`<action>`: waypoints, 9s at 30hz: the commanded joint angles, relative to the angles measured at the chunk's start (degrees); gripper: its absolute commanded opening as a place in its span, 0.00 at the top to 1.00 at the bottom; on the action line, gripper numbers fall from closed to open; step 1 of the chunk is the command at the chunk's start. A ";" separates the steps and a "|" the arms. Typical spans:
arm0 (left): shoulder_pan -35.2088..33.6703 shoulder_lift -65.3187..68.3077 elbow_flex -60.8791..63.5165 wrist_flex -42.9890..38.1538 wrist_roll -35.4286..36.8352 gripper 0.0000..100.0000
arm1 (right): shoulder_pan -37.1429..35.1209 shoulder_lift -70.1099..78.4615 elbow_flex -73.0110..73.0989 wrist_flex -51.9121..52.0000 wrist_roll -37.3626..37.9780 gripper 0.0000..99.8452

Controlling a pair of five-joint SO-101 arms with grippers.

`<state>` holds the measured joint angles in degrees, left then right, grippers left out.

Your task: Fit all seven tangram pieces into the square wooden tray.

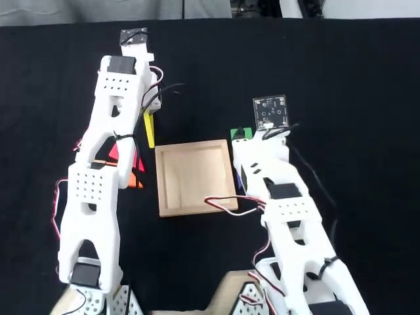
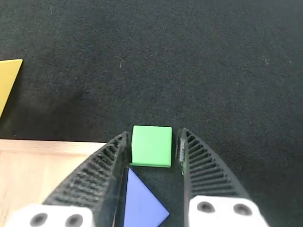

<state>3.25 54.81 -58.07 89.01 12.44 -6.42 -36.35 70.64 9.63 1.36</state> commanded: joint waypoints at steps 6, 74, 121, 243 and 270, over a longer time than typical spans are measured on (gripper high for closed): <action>1.45 3.69 -2.68 0.26 -0.35 0.93 | 0.26 -0.31 -3.74 -1.41 0.53 0.83; 18.33 -78.42 77.58 -10.46 2.64 0.97 | 0.70 -0.04 -3.12 -3.08 0.53 0.83; 14.20 -47.03 78.99 -28.04 15.30 0.96 | 8.00 -0.13 -4.26 -3.43 -3.52 0.83; -12.70 -38.07 63.96 -20.04 4.13 0.66 | 6.42 0.04 -3.91 -3.43 -3.43 0.83; -12.35 -31.47 61.93 -20.84 4.22 0.66 | 6.42 0.04 -3.91 -3.43 -3.43 0.83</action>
<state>-9.32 23.52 7.60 65.45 16.31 0.79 -36.26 69.93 7.43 -1.80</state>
